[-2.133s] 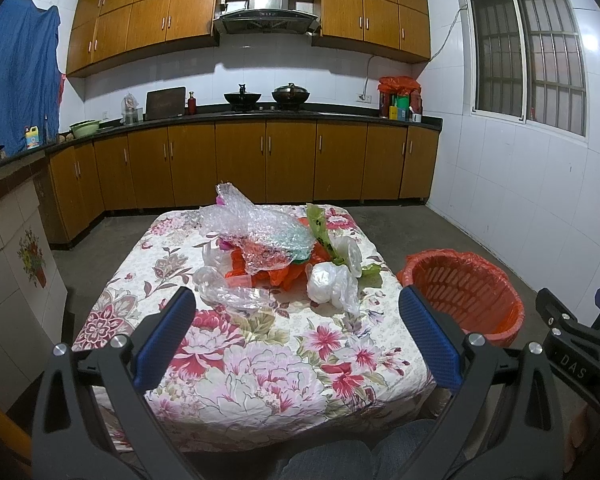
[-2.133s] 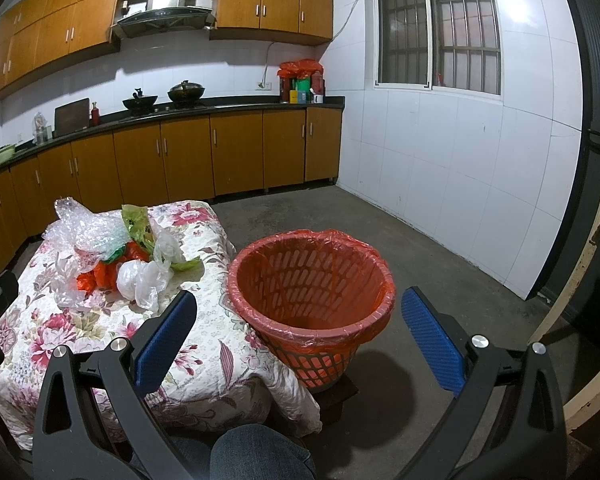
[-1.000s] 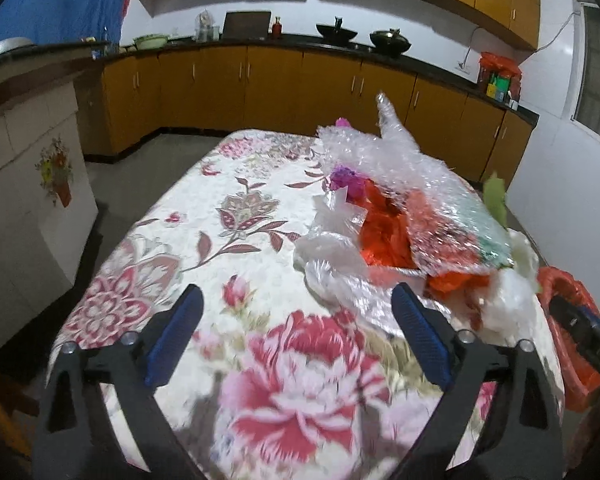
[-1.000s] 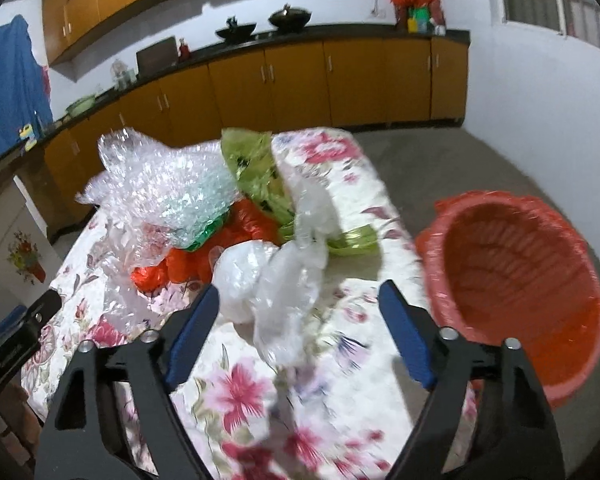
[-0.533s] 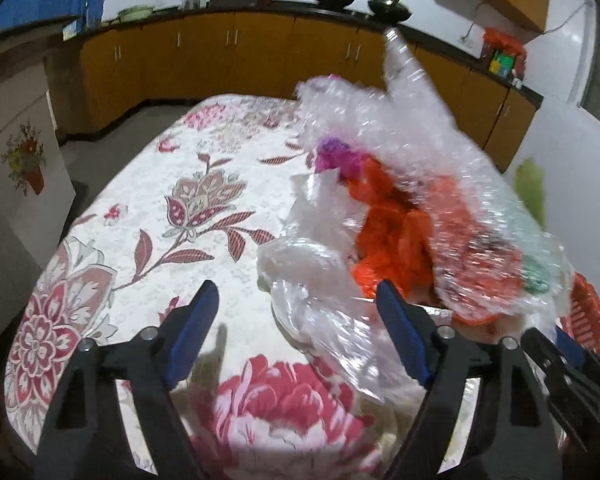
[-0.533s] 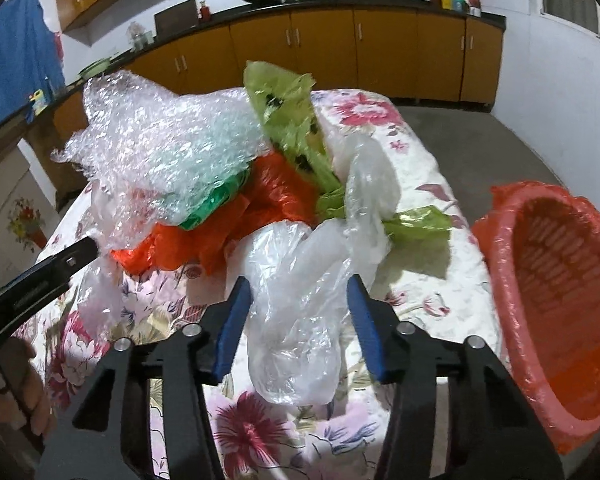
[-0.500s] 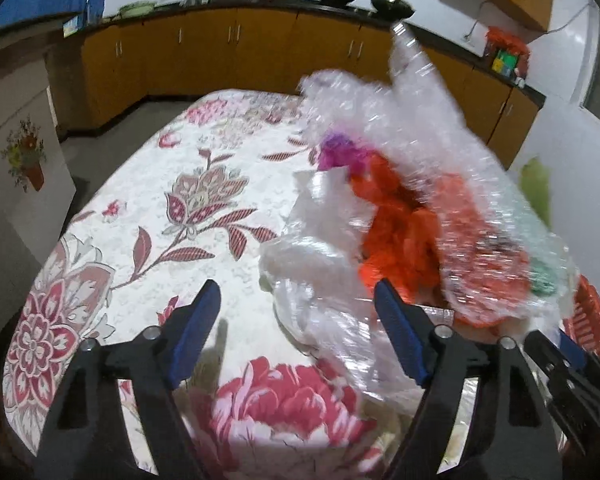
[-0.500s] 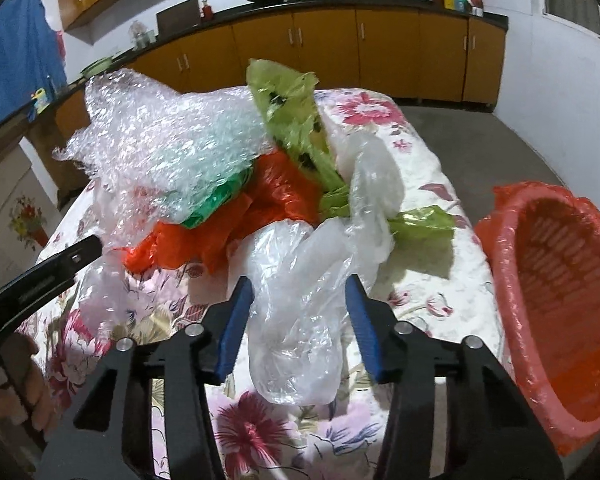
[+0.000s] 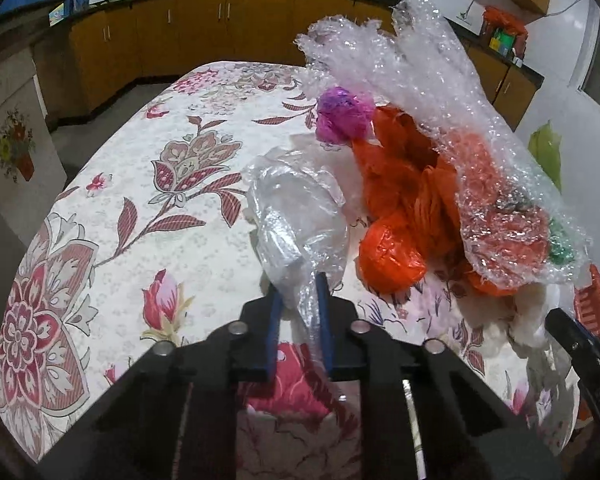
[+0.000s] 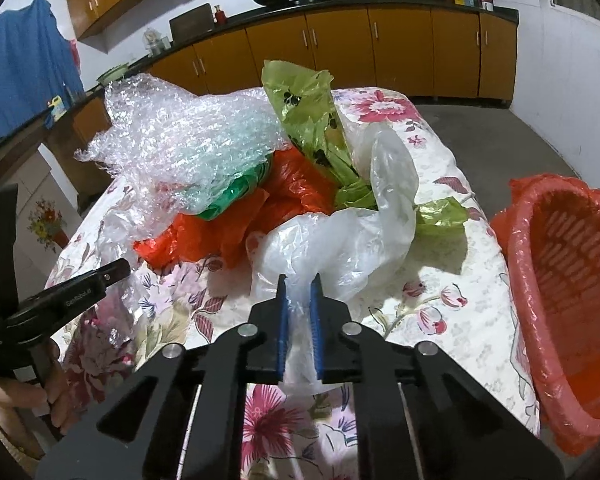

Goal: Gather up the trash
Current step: 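Move the right tool to the clear plastic bag and close on it, then lift the clear plastic bag with the right tool toward the orange basket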

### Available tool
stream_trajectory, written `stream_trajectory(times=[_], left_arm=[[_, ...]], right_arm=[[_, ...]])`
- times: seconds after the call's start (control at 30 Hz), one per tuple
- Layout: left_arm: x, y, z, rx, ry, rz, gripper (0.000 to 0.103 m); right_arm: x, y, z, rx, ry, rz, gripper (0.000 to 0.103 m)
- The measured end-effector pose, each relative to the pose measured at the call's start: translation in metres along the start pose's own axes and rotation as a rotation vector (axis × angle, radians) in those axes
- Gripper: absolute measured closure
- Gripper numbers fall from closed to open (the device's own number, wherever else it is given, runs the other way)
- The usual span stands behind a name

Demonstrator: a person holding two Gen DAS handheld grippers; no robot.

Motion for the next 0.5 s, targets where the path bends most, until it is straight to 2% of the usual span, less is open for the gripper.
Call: stream_trajectory(times=[0.5], left_arm=[[0.007, 0.008, 0.057, -0.132, 0.061, -0.013, 0.092]], right_arm=[[0.005, 0.005, 0.034, -0.069, -0.05, 0.026, 0.098]])
Point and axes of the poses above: each gripper's, at about its wrist camera, not at the fingertips, and z roughly against the way its jaws point, x to its left, y to its underside, the point moved 1 cm from there along -z, roughly the way its jaws point, and after that the axes turned 3 degrees about -z, right-handed, at the moved point
